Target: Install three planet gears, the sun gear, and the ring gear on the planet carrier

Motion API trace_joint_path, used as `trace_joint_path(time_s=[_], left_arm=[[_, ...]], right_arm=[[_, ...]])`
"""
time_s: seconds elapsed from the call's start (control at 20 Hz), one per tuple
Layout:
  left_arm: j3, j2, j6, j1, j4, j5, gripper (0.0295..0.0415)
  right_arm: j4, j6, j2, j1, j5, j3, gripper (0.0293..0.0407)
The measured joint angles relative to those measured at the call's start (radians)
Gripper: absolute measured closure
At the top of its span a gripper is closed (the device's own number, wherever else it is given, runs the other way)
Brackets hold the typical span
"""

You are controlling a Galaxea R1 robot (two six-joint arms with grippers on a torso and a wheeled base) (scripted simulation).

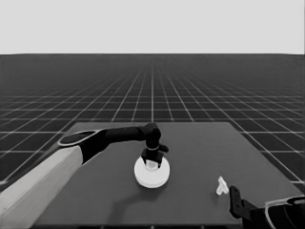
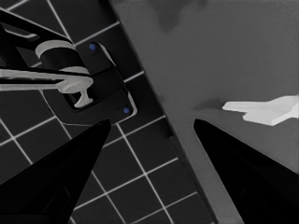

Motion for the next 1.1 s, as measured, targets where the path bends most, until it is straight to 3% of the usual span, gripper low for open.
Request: trace_joint_path(time_s=[1.1], left_arm=[[0.0,-0.001,0.192,0.001,0.0,0.0,0.0362]], right_arm=[[0.0,0.0,0.0,0.0,0.0,0.0,0.0315]])
